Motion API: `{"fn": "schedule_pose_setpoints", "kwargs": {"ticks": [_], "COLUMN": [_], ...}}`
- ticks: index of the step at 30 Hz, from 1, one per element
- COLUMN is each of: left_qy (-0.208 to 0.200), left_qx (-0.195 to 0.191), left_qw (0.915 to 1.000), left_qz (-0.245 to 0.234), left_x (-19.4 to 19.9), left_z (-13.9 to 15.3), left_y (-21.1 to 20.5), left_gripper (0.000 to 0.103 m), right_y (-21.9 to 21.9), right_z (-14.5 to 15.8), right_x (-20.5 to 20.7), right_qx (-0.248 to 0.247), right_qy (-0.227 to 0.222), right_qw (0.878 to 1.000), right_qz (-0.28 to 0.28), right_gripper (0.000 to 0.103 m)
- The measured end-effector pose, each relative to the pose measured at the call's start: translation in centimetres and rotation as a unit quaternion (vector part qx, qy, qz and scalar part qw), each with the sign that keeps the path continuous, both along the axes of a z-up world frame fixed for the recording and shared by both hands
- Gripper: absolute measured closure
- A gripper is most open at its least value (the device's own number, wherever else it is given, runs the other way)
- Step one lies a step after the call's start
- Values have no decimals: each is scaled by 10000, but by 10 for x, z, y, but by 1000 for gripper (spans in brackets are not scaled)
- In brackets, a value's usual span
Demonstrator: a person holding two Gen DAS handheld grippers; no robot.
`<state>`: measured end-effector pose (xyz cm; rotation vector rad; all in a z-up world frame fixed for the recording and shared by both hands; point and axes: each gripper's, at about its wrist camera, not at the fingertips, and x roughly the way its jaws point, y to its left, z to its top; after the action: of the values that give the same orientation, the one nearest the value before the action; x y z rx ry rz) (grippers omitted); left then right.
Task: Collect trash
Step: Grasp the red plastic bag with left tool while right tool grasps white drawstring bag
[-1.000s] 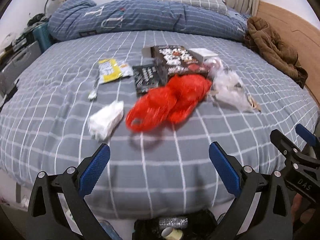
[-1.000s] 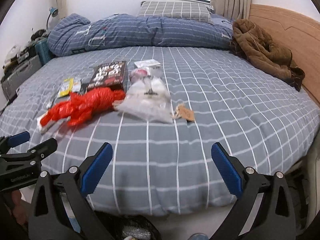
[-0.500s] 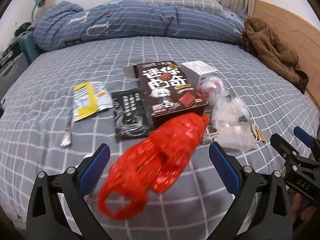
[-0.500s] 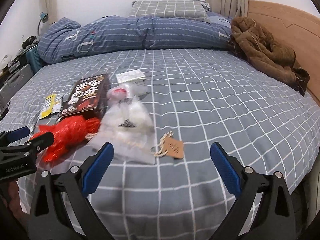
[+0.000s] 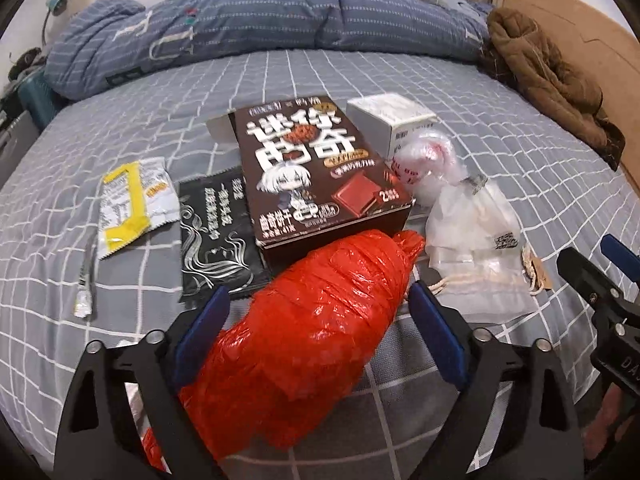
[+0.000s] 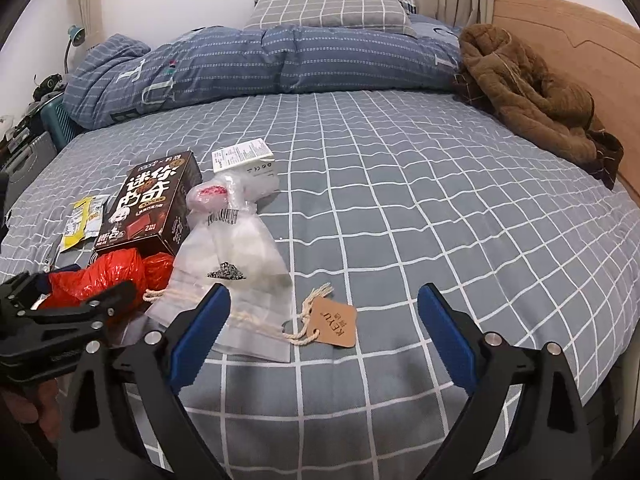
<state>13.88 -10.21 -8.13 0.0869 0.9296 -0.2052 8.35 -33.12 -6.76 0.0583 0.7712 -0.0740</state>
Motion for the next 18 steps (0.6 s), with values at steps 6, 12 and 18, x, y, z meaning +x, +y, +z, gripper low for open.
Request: {"fn": "schedule_pose_setpoints", "kwargs": {"ticks": [6, 12, 18], "left_qy": [108, 12, -222], "left_qx": [-23, -56, -326], "left_qw": [9997, 9996, 9992], "left_qz": [-200, -283, -118], "left_x": [4, -11, -27], "left_z": [-6, 5, 32], "left_y": [-4, 0, 31], "left_gripper": [47, 53, 53], "right_y": [11, 22, 38], "right_z": [-3, -3, -9], "right_x": [6, 14, 28], "right_qx": [-65, -36, -39], "right_qy": [11, -23, 62], "right_qw": [9999, 9998, 9993], "right_qz": [80, 173, 376], "right_gripper": [13, 13, 17]}}
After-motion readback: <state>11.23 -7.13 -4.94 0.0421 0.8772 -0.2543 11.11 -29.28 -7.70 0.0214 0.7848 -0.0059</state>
